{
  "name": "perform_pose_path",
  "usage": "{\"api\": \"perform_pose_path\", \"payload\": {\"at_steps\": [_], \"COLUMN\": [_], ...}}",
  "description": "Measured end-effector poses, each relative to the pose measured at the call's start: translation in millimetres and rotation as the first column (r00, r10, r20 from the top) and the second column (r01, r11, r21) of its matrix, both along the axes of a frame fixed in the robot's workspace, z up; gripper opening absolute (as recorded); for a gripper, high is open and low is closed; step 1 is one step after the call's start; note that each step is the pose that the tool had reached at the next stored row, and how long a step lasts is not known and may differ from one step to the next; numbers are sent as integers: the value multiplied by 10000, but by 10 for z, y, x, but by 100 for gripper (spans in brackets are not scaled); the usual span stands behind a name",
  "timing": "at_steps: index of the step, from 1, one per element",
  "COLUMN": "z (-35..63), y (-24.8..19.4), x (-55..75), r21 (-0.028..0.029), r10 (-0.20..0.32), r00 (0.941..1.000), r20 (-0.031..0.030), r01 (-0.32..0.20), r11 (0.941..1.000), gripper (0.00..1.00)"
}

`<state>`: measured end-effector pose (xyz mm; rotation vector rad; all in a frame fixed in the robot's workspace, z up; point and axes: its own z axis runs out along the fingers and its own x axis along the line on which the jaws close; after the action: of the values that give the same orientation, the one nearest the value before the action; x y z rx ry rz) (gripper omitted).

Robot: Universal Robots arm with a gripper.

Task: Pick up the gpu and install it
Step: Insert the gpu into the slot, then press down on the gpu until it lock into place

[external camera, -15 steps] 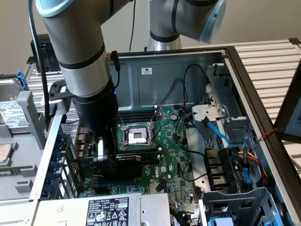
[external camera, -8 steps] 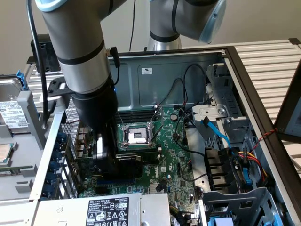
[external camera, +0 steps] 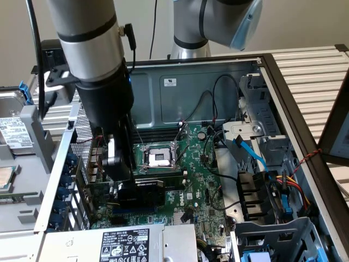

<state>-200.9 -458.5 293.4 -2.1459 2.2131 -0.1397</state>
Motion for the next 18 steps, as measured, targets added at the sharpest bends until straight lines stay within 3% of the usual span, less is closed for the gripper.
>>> {"api": "perform_pose_path", "payload": {"at_steps": [4, 18], "z": [135, 140], "y": [0, 0], "x": [-10, -11], "r21": [-1, 121], "r10": [-3, -5], "r00": [10000, 10000], "r20": [-45, -46], "r01": [3, 5], "r11": [10000, 9999], "gripper": [41, 41]}}
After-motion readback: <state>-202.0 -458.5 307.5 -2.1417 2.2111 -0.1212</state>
